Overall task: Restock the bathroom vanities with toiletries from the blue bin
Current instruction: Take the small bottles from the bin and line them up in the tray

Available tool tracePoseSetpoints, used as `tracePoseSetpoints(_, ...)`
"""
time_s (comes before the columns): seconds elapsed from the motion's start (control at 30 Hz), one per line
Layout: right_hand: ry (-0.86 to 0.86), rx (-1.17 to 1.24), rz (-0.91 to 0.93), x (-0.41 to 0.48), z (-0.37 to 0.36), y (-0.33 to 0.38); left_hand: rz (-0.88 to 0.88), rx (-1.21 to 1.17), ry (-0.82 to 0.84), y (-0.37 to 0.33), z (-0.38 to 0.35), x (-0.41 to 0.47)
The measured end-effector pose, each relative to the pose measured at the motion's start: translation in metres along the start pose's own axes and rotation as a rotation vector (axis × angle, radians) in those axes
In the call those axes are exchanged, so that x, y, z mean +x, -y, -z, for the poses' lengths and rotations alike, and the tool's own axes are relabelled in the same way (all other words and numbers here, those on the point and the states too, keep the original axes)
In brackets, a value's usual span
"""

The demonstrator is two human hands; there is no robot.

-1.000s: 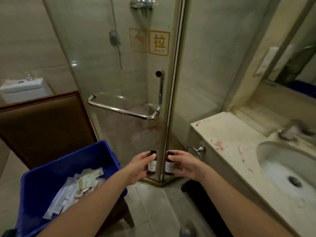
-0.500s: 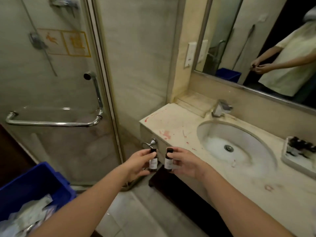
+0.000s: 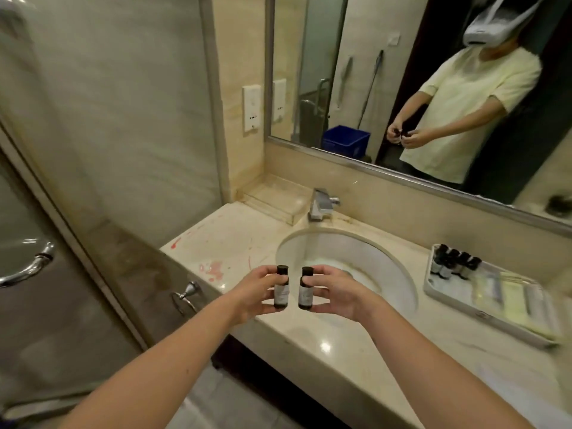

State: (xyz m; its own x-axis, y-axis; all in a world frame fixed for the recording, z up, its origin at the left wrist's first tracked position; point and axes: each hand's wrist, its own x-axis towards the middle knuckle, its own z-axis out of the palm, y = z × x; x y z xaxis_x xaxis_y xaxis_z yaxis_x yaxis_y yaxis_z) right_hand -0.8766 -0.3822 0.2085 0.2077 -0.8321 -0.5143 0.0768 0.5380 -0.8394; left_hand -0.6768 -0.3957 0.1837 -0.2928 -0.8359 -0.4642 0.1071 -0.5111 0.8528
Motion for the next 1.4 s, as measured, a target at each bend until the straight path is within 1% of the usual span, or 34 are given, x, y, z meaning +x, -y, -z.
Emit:
tracePoseSetpoints(0.2,-0.072,0.023,0.051,-0.002,0.085,0.016,-0.023,0.144,0.122,-0.012,-0.077,0.057)
tracePoseSetpoints(0.47,-0.235,0.093,0.093,-0.026,0.196,0.015,-0.042,0.274,0.315,-0.012,-0.184,0.117)
tracePoseSetpoints(0.63,-0.355,0.136,0.114,-0.049,0.254,0.006,-0.047,0.380,0.425,-0.004,-0.253,0.143)
tracePoseSetpoints(0.77,-0.418,0.161,0.130,-0.067,0.291,0.000,-0.054,0.425,0.511,-0.002,-0.302,0.154)
tracePoseSetpoints(0.9,-0.477,0.162,0.137,-0.082,0.321,0.002,-0.068,0.458,0.544,-0.002,-0.340,0.166)
tracePoseSetpoints(1.07,-0.527,0.115,0.144,-0.087,0.349,0.012,-0.088,0.514,0.554,-0.005,-0.371,0.186)
tracePoseSetpoints(1.17,-0.587,-0.004,0.147,-0.085,0.363,0.021,-0.130,0.567,0.563,-0.009,-0.386,0.198)
tracePoseSetpoints(1.27,-0.627,-0.107,0.129,-0.080,0.375,0.032,-0.219,0.674,0.558,-0.015,-0.398,0.211)
tracePoseSetpoints(1.4,-0.643,-0.221,0.117,-0.070,0.390,0.043,-0.398,0.866,0.552,-0.021,-0.409,0.232)
